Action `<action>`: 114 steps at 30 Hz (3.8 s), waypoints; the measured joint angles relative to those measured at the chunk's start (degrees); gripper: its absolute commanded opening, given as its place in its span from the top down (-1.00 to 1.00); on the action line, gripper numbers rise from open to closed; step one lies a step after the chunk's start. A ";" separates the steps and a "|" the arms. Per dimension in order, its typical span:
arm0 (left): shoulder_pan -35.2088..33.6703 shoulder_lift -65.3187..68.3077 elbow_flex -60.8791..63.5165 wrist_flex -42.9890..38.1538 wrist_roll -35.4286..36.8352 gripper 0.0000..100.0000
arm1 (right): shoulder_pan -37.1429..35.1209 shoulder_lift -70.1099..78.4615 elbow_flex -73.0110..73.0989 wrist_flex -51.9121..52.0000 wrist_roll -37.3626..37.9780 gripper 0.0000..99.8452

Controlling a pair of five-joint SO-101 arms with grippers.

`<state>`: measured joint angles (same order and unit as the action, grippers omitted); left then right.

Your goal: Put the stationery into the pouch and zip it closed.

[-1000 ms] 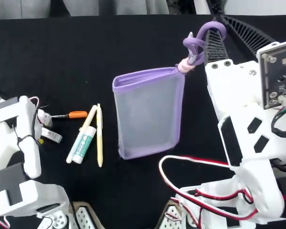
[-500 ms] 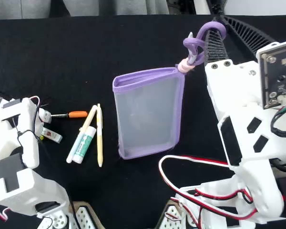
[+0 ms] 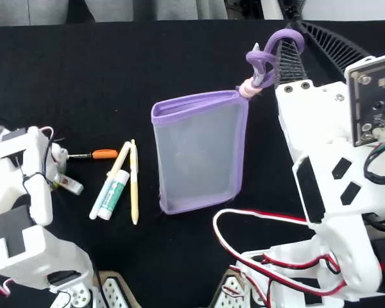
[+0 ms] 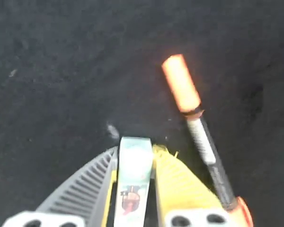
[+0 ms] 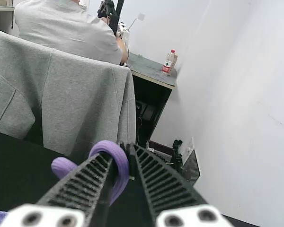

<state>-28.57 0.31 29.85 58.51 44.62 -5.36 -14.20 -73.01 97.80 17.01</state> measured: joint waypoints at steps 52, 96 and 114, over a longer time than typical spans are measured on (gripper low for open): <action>58.11 -99.96 20.84 -26.64 -19.87 0.94 | -10.20 -8.35 13.80 -4.57 0.88 0.98; 71.65 -104.26 34.64 -23.21 -30.68 0.94 | -10.11 -7.38 44.13 -31.74 -2.11 0.98; 72.18 -104.70 29.36 -9.85 -33.58 0.59 | -5.10 -7.38 44.13 -32.79 -2.11 0.98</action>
<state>43.60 -104.40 59.21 48.66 11.03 -10.46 -21.58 -28.88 65.01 14.90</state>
